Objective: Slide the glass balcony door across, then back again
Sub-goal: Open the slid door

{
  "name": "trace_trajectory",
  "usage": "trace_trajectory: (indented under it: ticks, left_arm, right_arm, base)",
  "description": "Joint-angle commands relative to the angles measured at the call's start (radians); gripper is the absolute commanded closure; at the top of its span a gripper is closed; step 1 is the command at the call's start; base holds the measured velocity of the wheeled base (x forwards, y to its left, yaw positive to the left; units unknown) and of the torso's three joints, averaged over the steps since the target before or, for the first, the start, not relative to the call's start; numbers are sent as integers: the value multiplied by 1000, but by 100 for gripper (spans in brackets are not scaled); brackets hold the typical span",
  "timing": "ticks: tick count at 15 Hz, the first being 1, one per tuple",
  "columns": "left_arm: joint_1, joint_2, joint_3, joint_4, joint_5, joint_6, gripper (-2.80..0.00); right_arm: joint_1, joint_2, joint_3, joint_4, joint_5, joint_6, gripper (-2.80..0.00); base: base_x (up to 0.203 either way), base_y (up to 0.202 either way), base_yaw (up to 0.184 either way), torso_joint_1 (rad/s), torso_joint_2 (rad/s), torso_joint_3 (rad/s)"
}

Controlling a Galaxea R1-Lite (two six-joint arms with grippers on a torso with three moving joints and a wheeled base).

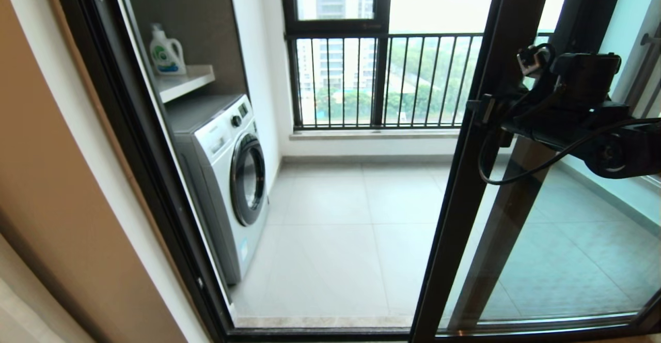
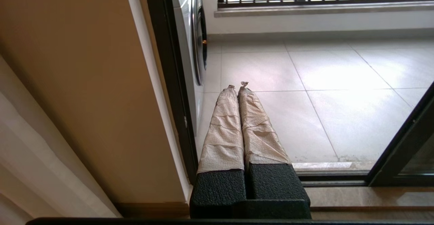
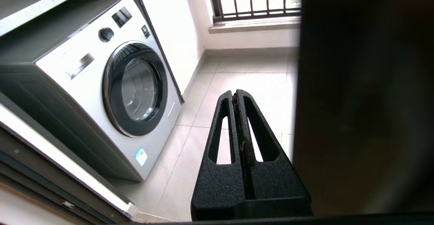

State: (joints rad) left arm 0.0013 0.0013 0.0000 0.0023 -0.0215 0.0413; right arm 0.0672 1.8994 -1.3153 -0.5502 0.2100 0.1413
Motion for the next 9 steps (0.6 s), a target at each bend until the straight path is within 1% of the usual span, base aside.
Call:
trace_trajectory:
  ticks: [1, 4, 9]
  left_arm:
    - [0, 2, 0, 0, 0, 0, 0]
    - [0, 2, 0, -1, 0, 0, 0]
    - [0, 2, 0, -1, 0, 0, 0]
  right_arm:
    - [7, -26, 4, -4, 8, 0, 0]
    - [19, -21, -17, -4, 9, -14, 0]
    - [2, 66, -121, 4, 3, -17, 0]
  base:
    - [0, 0, 0, 0, 0, 0]
    - [0, 0, 0, 0, 0, 0]
    - [0, 0, 0, 0, 0, 0]
